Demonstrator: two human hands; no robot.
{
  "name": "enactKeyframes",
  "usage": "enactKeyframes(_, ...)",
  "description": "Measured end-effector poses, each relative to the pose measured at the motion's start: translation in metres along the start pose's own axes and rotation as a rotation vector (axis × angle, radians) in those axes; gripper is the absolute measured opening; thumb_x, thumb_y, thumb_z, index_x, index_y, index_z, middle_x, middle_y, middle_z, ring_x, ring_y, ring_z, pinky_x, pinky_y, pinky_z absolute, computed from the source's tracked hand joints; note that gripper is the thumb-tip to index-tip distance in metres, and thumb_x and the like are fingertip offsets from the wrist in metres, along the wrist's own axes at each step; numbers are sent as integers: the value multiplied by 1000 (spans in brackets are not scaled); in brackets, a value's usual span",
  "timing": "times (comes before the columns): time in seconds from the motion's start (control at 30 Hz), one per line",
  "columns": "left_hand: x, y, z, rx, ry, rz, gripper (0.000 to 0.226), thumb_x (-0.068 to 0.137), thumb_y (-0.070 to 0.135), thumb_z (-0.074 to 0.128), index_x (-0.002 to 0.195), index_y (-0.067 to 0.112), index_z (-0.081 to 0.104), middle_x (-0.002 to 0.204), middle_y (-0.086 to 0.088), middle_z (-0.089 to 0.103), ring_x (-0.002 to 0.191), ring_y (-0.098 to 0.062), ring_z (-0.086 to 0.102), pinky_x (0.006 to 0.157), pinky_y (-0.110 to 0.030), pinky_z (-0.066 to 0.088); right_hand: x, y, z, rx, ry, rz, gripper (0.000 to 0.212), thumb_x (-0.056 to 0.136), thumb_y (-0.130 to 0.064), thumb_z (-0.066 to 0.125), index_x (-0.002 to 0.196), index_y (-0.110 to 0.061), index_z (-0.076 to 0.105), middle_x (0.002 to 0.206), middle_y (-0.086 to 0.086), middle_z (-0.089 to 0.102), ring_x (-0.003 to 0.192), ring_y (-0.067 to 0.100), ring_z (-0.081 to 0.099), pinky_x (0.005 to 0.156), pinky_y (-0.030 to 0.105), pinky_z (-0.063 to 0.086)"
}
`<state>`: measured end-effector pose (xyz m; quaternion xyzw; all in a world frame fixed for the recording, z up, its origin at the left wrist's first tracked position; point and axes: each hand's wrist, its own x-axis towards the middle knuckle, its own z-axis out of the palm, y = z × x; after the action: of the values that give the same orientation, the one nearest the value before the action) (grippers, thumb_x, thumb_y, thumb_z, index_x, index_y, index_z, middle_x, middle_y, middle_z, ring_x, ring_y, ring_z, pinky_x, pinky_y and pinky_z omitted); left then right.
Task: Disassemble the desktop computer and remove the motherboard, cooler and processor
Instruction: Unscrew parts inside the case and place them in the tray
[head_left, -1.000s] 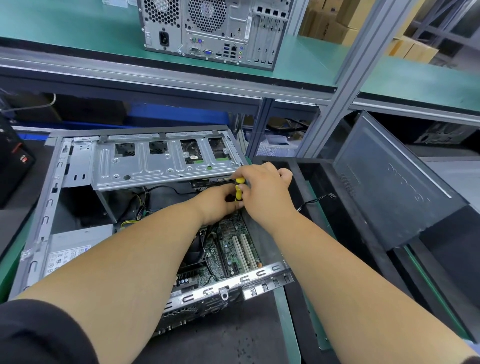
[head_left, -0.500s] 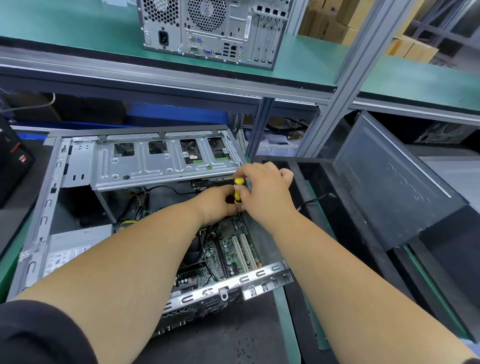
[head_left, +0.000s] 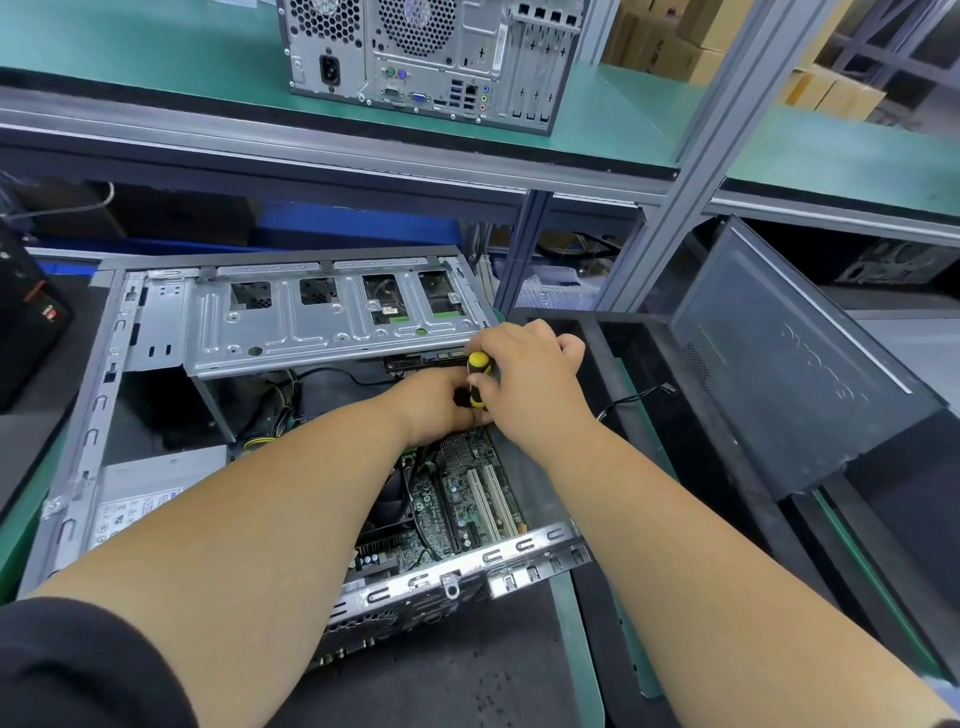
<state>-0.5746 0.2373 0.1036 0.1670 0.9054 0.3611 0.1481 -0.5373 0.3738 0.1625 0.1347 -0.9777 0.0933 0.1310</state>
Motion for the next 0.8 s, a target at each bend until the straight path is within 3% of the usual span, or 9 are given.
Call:
enactKeyframes(0.1, 0, -4, -2, 210, -55, -18, 41, 79, 34, 75, 116, 27, 58, 103, 3, 63, 90, -18, 55, 77, -26, 43, -1, 1, 0, -5, 26, -2, 21, 90, -24, 61, 109, -34, 60, 110, -14, 58, 106, 17, 43, 80, 34, 14)
enactKeyframes(0.2, 2, -6, -2, 318, -59, -25, 50, 80, 35, 73, 125, 26, 53, 111, -2, 64, 98, -25, 58, 80, -29, 46, -1, 1, 0, -13, 47, -4, 19, 90, -26, 61, 107, -33, 61, 107, -14, 58, 104, 17, 44, 80, 35, 14)
enactKeyframes(0.5, 2, -7, -1, 373, -74, -27, 48, 81, 32, 71, 125, 28, 51, 109, -3, 62, 95, -26, 57, 75, -30, 46, -1, 1, 2, -37, 60, -24, 20, 88, -24, 63, 106, -32, 62, 106, -13, 59, 101, 17, 45, 79, 34, 15)
enactKeyframes(0.67, 0, -5, -4, 398, -81, -17, 37, 81, 28, 68, 117, 31, 57, 94, 4, 59, 86, -23, 57, 73, -30, 48, -2, 1, 3, -48, 63, -33, 20, 87, -24, 66, 105, -33, 62, 103, -14, 58, 100, 16, 45, 77, 31, 10)
enactKeyframes(0.8, -1, -5, -6, 428, -156, -33, 29, 82, 31, 66, 110, 39, 66, 106, 7, 66, 96, -20, 61, 84, -32, 52, -3, 0, 3, -32, 48, -33, 22, 85, -22, 67, 104, -33, 63, 103, -14, 59, 100, 16, 45, 77, 31, 10)
